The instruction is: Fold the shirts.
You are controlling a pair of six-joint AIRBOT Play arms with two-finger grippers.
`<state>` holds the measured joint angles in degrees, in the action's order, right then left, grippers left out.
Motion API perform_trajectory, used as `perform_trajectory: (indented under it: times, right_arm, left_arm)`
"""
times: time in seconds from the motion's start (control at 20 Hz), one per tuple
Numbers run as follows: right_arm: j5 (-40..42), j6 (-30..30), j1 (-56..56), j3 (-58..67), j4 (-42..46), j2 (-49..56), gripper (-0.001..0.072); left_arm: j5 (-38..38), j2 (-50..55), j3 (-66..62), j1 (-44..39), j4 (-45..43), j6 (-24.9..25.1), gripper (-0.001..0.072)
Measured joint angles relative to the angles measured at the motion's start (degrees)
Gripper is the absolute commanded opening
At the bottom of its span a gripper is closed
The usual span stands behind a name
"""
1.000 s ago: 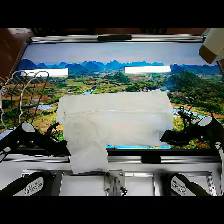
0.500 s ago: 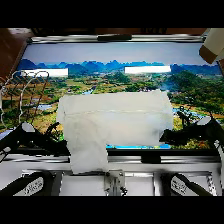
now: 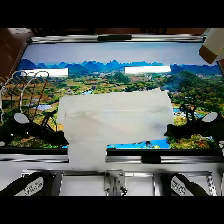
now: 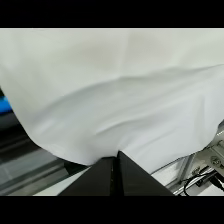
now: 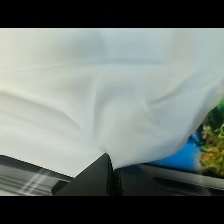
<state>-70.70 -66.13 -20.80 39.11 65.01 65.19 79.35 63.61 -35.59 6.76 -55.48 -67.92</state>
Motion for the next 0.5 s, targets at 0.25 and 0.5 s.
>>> perform_trajectory:
  times: [0.25, 0.5]
  right_arm:
    - [4.98, -0.85, 5.38, 10.21, 0.02, 0.20, 0.0045]
    - [11.58, -5.81, 13.55, 25.24, 6.19, 12.31, 0.0045]
  left_arm:
    - [-2.58, 1.07, -15.91, 0.74, 0.00, 1.49, 0.0030]
    - [-6.16, 11.61, -28.57, 0.76, 0.02, 1.05, 0.0031]
